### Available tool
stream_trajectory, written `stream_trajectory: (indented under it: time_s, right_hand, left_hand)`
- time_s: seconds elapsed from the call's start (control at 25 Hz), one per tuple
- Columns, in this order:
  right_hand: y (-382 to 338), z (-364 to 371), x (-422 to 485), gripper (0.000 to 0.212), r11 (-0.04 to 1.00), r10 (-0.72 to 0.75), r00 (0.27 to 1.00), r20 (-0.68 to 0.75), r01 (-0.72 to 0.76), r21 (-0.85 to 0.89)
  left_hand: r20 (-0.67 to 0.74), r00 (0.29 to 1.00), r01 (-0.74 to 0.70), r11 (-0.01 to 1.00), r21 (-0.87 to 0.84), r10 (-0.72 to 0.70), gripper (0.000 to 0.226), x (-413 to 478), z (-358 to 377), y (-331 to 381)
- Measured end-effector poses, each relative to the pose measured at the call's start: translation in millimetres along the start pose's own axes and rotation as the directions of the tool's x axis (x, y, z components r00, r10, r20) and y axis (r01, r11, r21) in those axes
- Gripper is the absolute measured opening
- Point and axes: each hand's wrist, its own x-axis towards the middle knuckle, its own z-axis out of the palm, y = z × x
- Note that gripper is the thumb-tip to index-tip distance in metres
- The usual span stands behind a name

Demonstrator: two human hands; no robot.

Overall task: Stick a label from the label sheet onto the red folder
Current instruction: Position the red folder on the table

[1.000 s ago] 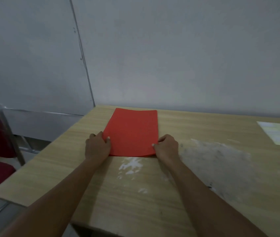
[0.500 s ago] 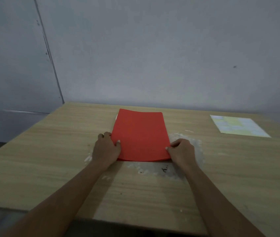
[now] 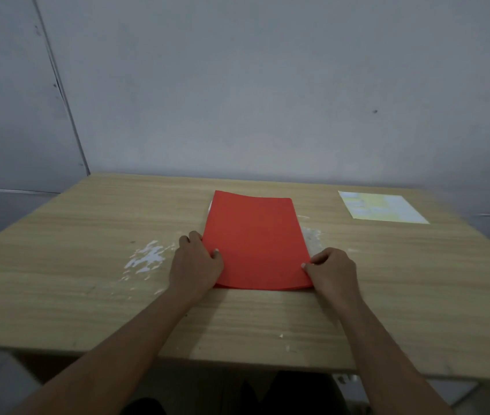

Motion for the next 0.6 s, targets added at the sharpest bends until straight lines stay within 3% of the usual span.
stream_trajectory:
  time_s: [0.44,0.6]
  right_hand:
    - [3,-8,-14,0.014,0.993,-0.071,0.997,-0.008,0.070,-0.093]
    - [1,-7,-15,0.016,0.973,-0.121,0.992,-0.029,0.113,-0.202]
  left_hand:
    - [0.002,1.000,-0.031,0.997,0.069,0.031,0.045,-13,-3,0]
    - [-0.024,0.996,-0.082,0.967,0.240,0.090,0.047,-13,-8,3]
